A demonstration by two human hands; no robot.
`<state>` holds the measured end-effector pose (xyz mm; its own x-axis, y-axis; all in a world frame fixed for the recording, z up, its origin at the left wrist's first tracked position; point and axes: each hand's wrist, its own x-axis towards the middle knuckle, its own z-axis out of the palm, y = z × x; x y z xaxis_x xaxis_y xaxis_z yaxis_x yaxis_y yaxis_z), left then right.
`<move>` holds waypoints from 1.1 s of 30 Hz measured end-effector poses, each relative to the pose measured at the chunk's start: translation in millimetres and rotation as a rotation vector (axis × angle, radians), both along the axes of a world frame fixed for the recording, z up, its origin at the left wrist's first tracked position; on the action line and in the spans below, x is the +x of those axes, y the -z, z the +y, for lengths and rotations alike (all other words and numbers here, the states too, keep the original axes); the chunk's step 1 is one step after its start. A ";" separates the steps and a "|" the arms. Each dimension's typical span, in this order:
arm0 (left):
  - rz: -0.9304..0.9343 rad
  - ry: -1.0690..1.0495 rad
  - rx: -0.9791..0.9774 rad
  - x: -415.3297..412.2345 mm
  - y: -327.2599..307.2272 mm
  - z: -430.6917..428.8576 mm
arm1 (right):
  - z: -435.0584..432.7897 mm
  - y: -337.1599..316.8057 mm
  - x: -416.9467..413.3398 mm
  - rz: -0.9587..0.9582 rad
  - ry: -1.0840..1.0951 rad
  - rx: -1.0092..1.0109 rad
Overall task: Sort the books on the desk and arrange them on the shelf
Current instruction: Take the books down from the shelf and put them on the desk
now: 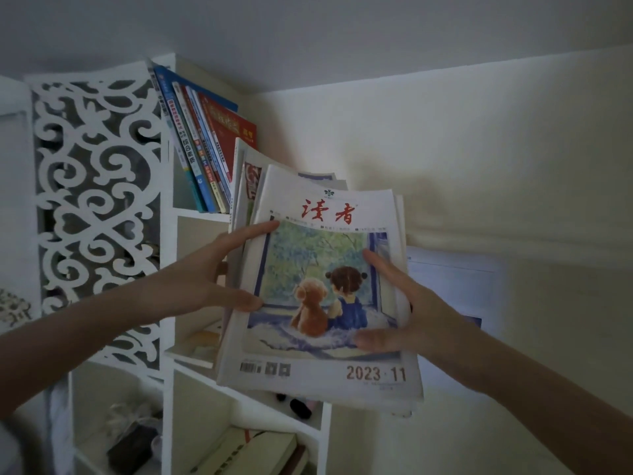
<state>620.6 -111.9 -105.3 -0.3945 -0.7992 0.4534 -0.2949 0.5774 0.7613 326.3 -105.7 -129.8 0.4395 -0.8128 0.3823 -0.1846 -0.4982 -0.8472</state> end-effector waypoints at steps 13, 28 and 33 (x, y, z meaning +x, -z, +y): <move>-0.050 0.037 -0.017 -69.6 89.9 51.5 | 73.9 85.4 -69.1 0.120 0.185 -0.082; -0.165 0.217 0.298 -200.3 208.2 37.6 | 114.6 203.5 -189.7 0.161 0.341 0.166; -0.243 0.293 0.384 -250.5 266.2 11.8 | 116.1 259.1 -226.4 0.080 0.388 0.329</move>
